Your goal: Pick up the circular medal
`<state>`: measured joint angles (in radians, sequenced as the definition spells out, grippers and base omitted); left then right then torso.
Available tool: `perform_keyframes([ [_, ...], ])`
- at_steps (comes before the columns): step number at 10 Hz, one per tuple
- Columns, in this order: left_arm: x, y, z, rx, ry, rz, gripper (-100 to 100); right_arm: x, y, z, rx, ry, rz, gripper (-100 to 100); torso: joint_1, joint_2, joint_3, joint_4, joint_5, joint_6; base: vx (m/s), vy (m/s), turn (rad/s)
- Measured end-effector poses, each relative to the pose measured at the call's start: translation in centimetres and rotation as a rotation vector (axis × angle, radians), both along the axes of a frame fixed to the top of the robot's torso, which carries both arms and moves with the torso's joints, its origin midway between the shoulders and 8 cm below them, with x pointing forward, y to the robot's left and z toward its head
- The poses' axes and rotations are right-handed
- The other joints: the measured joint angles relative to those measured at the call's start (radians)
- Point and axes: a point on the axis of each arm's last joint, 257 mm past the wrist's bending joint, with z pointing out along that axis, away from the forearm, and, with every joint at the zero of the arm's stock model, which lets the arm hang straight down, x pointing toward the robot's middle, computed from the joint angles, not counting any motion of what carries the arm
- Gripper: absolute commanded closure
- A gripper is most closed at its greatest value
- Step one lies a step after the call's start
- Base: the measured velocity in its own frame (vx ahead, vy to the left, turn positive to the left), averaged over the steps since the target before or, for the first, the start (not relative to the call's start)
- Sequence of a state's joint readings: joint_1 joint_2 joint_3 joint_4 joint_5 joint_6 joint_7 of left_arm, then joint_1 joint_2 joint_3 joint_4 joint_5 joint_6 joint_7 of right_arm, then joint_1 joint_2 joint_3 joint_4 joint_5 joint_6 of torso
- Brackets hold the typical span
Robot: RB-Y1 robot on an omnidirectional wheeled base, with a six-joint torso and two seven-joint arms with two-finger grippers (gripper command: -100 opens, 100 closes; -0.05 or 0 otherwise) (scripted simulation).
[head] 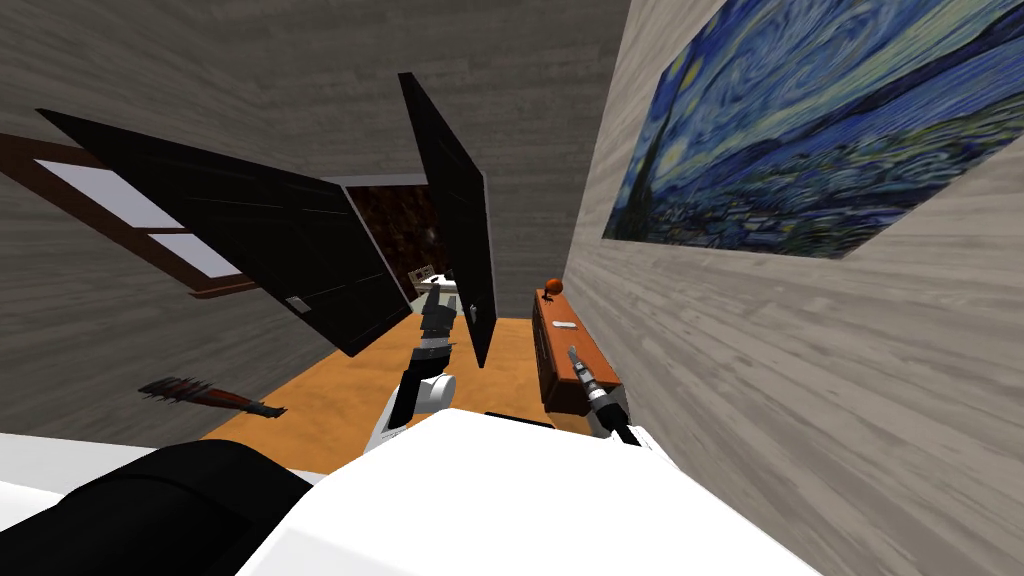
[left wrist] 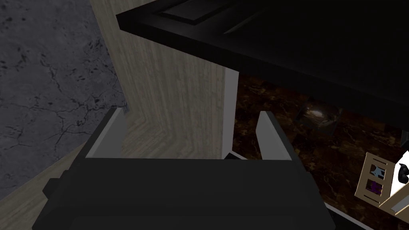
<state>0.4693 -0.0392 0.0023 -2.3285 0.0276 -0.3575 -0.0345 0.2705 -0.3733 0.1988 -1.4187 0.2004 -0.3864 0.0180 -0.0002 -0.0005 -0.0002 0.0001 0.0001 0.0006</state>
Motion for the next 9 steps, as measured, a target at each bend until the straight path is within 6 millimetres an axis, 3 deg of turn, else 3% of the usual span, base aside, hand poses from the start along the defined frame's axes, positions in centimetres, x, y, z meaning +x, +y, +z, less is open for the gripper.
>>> perform_keyframes([
  [4, 0.0, 0.0, 0.0, 0.0, 0.0, 0.0, 0, -0.4, -1.5, -4.2, -0.109, 0.084, 0.021, -100, 0.0, -0.001, -0.001, 0.0, 0.0, 0.0, 0.013, 0.01, 0.103],
  [9, 0.0, 0.0, 0.0, 0.0, 0.0, 0.0, 0, -1.7, -4.8, -9.4, -0.26, 0.193, 0.046, -100, 0.0, -0.002, -0.001, 0.0, 0.0, 0.0, 0.022, 0.007, 0.091],
])
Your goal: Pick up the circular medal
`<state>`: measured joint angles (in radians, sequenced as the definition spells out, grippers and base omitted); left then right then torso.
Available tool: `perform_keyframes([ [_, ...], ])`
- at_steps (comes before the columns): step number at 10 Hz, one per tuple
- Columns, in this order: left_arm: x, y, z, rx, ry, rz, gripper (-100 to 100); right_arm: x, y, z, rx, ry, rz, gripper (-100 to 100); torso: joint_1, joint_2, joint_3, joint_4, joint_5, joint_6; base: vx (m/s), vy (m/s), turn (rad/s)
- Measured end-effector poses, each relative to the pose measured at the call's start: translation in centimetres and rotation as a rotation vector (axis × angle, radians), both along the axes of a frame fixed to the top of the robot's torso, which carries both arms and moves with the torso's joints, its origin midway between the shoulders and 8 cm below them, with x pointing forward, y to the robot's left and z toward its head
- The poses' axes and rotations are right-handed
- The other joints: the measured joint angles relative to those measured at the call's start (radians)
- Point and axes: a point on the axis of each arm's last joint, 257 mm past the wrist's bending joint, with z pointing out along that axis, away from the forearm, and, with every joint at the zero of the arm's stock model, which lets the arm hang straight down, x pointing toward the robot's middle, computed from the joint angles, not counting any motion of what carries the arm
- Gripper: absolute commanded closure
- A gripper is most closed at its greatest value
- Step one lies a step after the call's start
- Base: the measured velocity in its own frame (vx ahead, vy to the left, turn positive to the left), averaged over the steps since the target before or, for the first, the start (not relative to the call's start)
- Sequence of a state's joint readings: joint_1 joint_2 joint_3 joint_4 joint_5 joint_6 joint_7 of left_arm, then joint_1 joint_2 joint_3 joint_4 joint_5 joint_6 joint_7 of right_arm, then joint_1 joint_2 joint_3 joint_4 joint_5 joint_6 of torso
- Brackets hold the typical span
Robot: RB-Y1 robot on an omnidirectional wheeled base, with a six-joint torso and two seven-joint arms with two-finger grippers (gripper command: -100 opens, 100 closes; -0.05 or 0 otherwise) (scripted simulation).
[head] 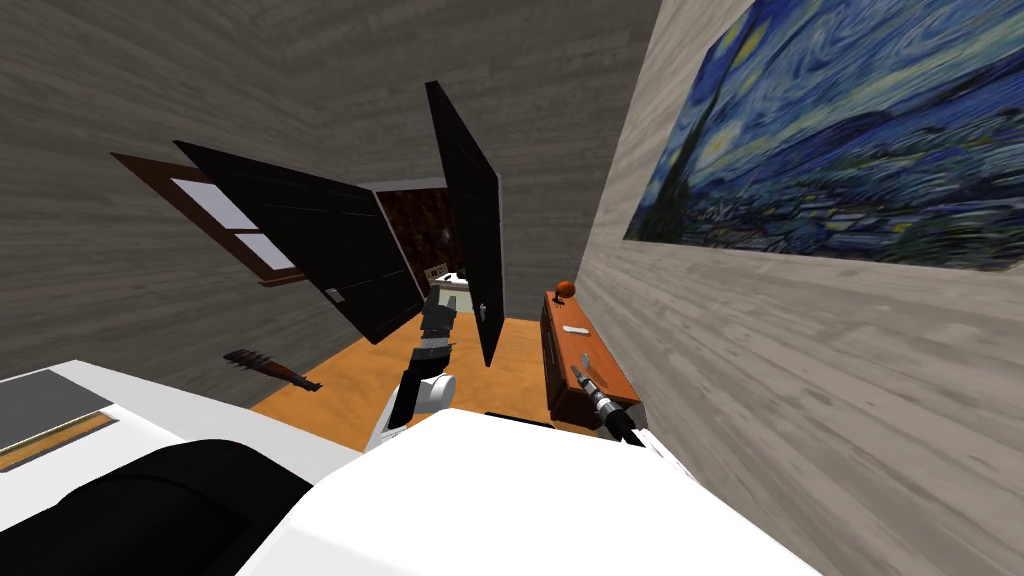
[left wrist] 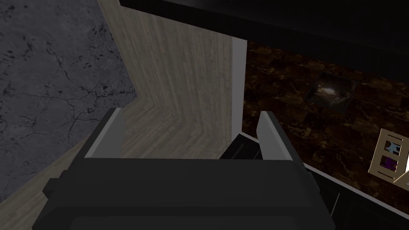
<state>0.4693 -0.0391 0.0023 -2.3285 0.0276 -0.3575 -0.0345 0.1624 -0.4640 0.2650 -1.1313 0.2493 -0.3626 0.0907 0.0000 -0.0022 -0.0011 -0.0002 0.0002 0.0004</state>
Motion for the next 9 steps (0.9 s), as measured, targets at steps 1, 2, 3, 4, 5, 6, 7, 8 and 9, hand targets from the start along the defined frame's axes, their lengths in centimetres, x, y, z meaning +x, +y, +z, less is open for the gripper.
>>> perform_keyframes([
  [1, 0.0, 0.0, 0.0, 0.0, 0.0, 0.0, 0, -0.3, -0.7, -0.7, -0.023, 0.018, 0.001, -100, 0.0, 0.0, 0.0, 0.0, 0.0, 0.0, 0.031, 0.01, 0.129],
  [2, 0.0, 0.0, 0.0, 0.0, 0.0, 0.0, 0, -0.5, -1.5, -1.4, -0.057, 0.038, 0.009, -100, 0.0, 0.0, 0.0, 0.0, 0.0, 0.0, 0.026, 0.005, 0.065],
  [3, 0.0, 0.0, 0.0, 0.0, 0.0, 0.0, 0, -0.6, -2.1, -2.1, -0.079, 0.055, 0.01, -100, 0.0, 0.0, 0.0, 0.0, 0.0, 0.0, 0.026, 0.006, 0.12],
  [4, 0.0, 0.0, 0.0, 0.0, 0.0, 0.0, 0, -1.1, -2.8, -2.8, -0.112, 0.073, 0.018, -100, 0.0, 0.0, 0.0, 0.0, 0.0, 0.0, 0.026, 0.002, 0.052],
  [5, 0.0, 0.0, 0.0, 0.0, 0.0, 0.0, 0, -1.4, -3.4, -3.4, -0.134, 0.087, 0.02, -100, 0.0, 0.0, 0.0, 0.0, 0.0, 0.001, 0.015, 0.003, -0.012],
  [6, 0.0, 0.0, 0.0, 0.0, 0.0, 0.0, 0, -1.6, -3.7, -3.7, -0.142, 0.095, 0.02, -100, 0.0, 0.001, 0.0, 0.0, 0.0, 0.001, 0.026, 0.006, 0.096],
  [7, 0.0, 0.0, 0.0, 0.0, 0.0, 0.0, 0, -1.7, -4.5, -4.2, -0.17, 0.109, 0.026, -100, 0.0, 0.0, 0.0, 0.0, 0.0, 0.0, 0.028, 0.004, 0.074],
  [8, 0.0, 0.0, 0.0, 0.0, 0.0, 0.0, 0, -2.0, -5.2, -4.6, -0.19, 0.123, 0.028, -100, 0.0, 0.0, 0.0, 0.0, 0.0, 0.001, 0.032, 0.01, 0.097],
  [9, 0.0, 0.0, 0.0, 0.0, 0.0, 0.0, 0, -1.9, -6.0, -5.0, -0.221, 0.136, 0.035, -100, 0.0, 0.0, 0.0, 0.0, 0.0, 0.0, 0.031, 0.005, 0.074],
])
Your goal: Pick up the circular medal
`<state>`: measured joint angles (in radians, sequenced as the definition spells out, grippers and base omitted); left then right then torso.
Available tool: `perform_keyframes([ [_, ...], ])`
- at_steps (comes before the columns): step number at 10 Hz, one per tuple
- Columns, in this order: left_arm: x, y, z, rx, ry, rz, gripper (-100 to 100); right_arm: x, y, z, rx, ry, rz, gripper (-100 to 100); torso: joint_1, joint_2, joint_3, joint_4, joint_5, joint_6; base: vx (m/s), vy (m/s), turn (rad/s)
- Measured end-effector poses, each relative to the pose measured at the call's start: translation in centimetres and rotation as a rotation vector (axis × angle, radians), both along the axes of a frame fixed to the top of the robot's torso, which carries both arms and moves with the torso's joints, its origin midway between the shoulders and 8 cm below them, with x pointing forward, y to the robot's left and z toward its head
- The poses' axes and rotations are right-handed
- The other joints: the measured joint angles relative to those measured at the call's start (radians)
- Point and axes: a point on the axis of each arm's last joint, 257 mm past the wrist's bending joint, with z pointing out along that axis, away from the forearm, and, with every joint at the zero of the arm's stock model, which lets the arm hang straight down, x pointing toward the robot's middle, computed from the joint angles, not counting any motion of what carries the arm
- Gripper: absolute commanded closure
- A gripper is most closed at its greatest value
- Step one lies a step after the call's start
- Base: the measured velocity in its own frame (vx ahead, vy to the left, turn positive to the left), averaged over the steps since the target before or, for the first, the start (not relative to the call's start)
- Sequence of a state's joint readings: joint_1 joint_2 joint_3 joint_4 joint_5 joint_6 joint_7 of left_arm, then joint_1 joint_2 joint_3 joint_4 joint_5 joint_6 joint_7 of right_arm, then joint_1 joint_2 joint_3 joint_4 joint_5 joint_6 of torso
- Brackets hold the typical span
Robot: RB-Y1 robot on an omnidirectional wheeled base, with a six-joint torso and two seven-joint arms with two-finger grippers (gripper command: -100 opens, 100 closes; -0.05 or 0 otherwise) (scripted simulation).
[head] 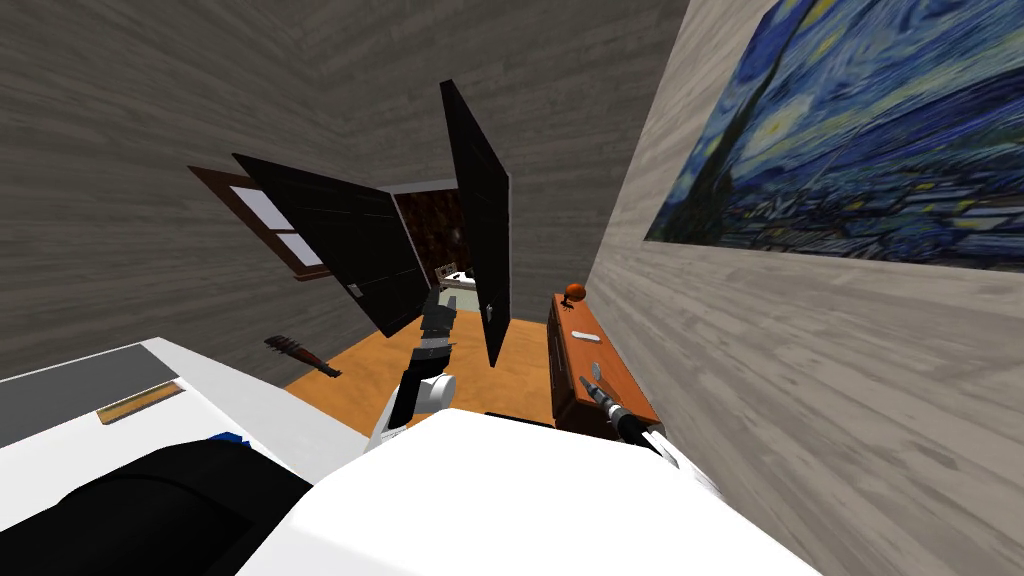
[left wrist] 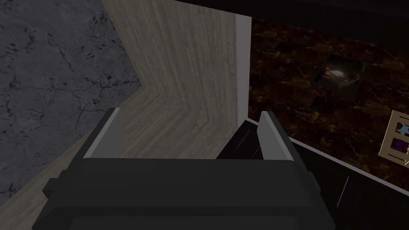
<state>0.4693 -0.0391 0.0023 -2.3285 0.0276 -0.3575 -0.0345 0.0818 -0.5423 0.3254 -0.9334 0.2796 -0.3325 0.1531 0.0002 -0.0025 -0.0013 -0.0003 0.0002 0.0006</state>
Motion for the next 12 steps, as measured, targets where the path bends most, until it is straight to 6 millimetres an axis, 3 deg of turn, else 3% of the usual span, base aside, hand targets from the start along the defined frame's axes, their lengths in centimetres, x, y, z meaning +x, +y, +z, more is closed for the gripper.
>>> perform_keyframes([
  [6, 0.0, 0.0, 0.0, 0.0, 0.0, 0.0, 0, -2.8, -7.1, -3.2, -0.195, 0.118, 0.018, -100, -0.001, -0.001, -0.001, 0.0, 0.0, 0.0, 0.05, 0.004, 0.108],
  [9, 0.0, 0.0, 0.0, 0.0, 0.0, 0.0, 0, -3.6, -11.1, -3.4, -0.31, 0.172, 0.032, -100, -0.001, -0.002, -0.001, -0.001, 0.0, 0.0, 0.059, -0.001, 0.079],
  [12, 0.0, 0.0, 0.0, 0.0, 0.0, 0.0, 0, -4.4, -13.9, -3.6, -0.383, 0.209, 0.038, -100, 0.0, -0.002, -0.001, 0.0, 0.0, 0.0, 0.056, -0.001, 0.065],
])
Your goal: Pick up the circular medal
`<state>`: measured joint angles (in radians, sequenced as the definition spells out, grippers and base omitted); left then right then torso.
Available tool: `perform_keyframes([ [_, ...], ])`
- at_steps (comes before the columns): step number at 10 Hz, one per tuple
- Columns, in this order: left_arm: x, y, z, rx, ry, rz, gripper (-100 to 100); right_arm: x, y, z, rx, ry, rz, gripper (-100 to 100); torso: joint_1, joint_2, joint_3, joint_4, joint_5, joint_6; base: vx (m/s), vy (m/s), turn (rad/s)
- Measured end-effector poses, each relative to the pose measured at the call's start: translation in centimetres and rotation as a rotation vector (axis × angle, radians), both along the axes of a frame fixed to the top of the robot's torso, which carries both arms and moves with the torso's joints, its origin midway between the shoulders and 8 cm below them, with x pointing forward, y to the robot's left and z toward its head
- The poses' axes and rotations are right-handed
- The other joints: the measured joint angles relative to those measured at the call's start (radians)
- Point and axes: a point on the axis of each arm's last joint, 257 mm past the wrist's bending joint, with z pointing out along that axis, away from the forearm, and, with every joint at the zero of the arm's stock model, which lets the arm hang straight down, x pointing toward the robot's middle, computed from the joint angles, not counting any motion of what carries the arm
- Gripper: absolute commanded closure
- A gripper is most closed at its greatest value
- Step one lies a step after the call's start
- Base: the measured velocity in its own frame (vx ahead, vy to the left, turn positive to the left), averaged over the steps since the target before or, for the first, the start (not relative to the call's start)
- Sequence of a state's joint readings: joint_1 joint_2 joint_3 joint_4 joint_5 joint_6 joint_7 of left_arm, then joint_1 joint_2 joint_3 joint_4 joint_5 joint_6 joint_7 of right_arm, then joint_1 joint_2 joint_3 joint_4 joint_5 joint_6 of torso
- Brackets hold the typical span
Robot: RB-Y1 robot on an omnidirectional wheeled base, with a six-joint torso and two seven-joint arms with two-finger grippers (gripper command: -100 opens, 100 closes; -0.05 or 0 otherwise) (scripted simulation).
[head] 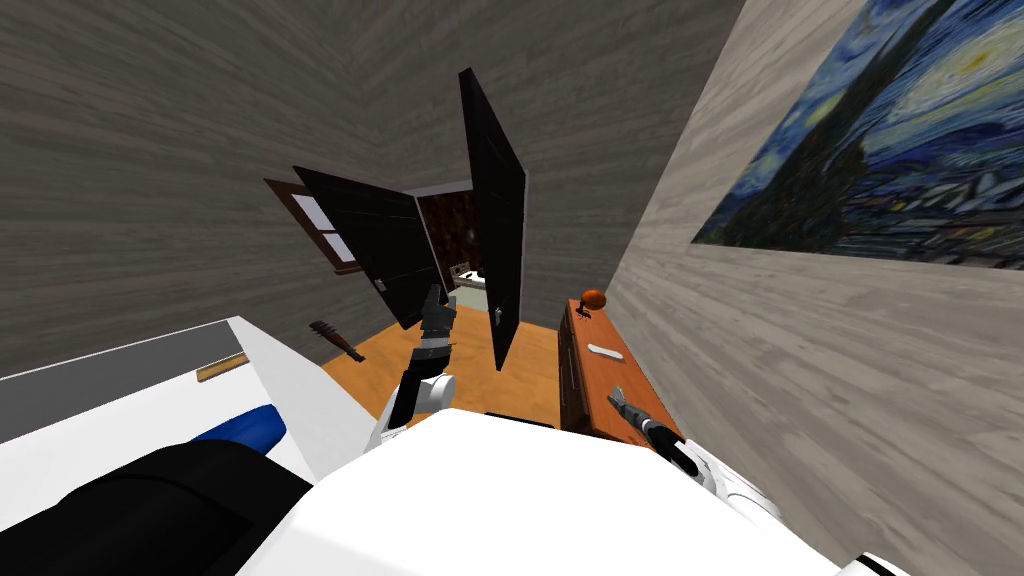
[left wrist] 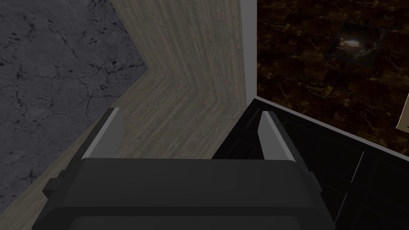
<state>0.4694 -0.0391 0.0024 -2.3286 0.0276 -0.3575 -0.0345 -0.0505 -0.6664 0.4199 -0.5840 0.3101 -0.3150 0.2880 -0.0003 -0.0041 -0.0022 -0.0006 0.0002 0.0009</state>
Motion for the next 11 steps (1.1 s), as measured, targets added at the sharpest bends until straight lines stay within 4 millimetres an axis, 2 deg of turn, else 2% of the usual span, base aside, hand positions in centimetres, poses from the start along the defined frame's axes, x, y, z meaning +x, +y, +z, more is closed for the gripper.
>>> perform_keyframes([
  [4, 0.0, 0.0, 0.0, 0.0, 0.0, 0.0, 0, -0.2, -1.8, 0.1, -0.046, 0.021, 0.002, -100, 0.0, 0.003, 0.002, 0.0, 0.0, 0.0, 0.015, 0.0, 0.015],
  [5, 0.0, 0.0, 0.0, 0.0, 0.0, 0.0, 0, -0.2, -1.8, 0.2, -0.048, 0.021, 0.003, 0, 0.0, 0.004, 0.002, 0.001, 0.0, 0.0, 0.0, 0.0, 0.0],
  [6, 0.0, 0.0, 0.0, 0.0, 0.0, 0.0, 0, -0.2, -1.8, 0.2, -0.048, 0.021, 0.003, -100, 0.001, 0.004, 0.002, 0.001, 0.0, 0.0, -0.08, -0.055, 0.299],
  [8, 0.0, 0.0, 0.0, 0.0, 0.0, 0.0, 0, 0.2, -2.1, 0.0, -0.052, 0.019, -0.047, -100, -0.007, 0.015, 0.008, 0.003, -0.002, 0.0, -0.18, -0.127, 0.351],
  [11, 0.0, 0.0, 0.0, 0.0, 0.0, 0.0, 0, 0.4, -3.3, 0.0, -0.056, 0.012, -0.13, -100, -0.007, 0.01, 0.006, 0.002, -0.002, 0.001, -0.102, -0.106, 0.306],
])
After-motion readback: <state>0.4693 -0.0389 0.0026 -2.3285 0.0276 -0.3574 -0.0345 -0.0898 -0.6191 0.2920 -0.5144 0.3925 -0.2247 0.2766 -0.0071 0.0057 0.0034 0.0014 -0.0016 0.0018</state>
